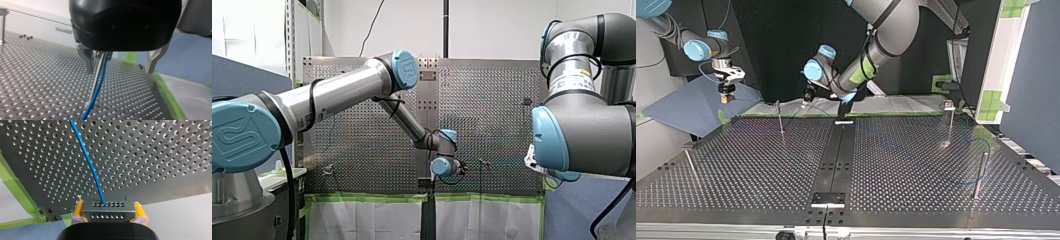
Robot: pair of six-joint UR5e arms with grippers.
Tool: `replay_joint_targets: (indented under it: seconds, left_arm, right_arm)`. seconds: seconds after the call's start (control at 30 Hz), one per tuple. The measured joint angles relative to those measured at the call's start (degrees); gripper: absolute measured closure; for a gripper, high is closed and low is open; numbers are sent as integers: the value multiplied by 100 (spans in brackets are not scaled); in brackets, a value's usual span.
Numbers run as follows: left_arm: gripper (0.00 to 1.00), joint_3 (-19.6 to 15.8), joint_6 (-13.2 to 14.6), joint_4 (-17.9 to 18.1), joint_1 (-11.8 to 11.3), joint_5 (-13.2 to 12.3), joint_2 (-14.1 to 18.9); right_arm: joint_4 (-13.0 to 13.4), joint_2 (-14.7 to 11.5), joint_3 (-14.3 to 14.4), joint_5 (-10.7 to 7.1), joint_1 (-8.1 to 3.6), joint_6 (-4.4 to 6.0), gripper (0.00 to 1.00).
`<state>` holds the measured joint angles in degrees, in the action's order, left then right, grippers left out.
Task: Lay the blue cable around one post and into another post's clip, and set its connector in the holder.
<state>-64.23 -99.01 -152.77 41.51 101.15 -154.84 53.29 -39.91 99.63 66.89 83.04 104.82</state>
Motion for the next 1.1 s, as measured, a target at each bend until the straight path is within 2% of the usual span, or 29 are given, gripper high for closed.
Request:
replay_joint_targets:
  seconds: [0.17,0.37,0.83,1.1]
  left_arm:
    - [0,0,157,-256,108,5,2]
    - [0,0,188,-406,260,9,78]
    - [0,0,201,-424,499,85,235]
    - [0,22,246,-415,637,308,302]
  right_arm:
    - [-5,3,0,0,4,11,83]
    - [-15,13,0,0,6,21,83]
    - [-4,47,0,0,13,30,83]
    - [14,79,0,0,13,33,83]
